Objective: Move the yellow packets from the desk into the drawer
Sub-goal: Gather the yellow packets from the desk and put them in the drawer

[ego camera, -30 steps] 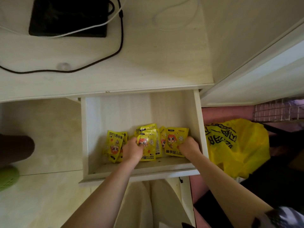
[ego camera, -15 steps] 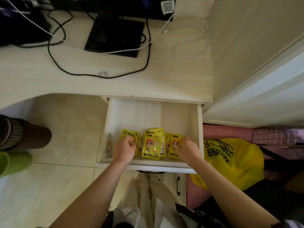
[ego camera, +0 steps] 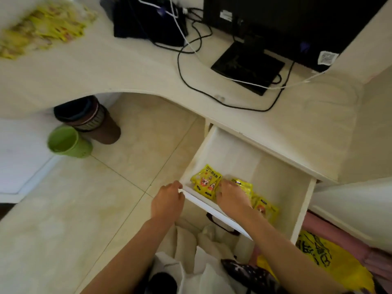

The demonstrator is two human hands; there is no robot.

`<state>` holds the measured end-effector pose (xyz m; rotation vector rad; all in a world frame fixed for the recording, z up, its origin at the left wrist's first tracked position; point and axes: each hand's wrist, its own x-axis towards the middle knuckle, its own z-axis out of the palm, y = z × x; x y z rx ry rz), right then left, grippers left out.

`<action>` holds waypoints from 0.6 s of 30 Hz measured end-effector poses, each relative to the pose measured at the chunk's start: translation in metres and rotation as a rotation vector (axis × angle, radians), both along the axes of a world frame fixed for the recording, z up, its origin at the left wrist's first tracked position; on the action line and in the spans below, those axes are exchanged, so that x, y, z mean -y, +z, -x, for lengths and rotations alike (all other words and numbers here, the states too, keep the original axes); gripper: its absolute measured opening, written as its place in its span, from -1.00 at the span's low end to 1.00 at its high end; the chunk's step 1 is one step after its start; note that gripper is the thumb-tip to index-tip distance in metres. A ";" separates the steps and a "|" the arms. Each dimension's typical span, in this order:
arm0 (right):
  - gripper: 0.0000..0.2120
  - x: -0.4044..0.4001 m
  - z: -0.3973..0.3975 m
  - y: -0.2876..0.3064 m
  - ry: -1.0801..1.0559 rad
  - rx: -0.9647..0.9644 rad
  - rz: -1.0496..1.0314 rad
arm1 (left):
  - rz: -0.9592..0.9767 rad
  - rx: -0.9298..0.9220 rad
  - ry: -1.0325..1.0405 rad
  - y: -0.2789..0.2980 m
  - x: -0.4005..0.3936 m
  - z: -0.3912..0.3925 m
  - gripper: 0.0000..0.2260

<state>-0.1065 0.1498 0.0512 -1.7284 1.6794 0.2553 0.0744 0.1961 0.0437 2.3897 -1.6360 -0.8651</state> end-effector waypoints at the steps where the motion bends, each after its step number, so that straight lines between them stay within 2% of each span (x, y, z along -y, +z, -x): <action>1: -0.79 0.002 -0.013 0.001 0.041 -0.008 0.002 | 0.004 0.007 0.024 0.001 -0.004 -0.010 -0.76; 7: -0.74 0.009 -0.095 0.010 0.280 0.010 0.068 | 0.059 0.059 0.146 0.009 -0.026 -0.080 -0.77; 9: -0.78 0.012 -0.125 0.011 0.333 0.016 0.074 | 0.075 0.075 0.181 0.012 -0.030 -0.109 -0.77; 11: -0.81 0.016 -0.157 0.012 0.362 0.032 0.064 | 0.082 0.092 0.211 0.014 -0.032 -0.141 -0.76; 18: -0.70 0.038 -0.266 0.021 0.403 0.048 0.122 | 0.089 0.169 0.253 0.022 -0.027 -0.259 -0.74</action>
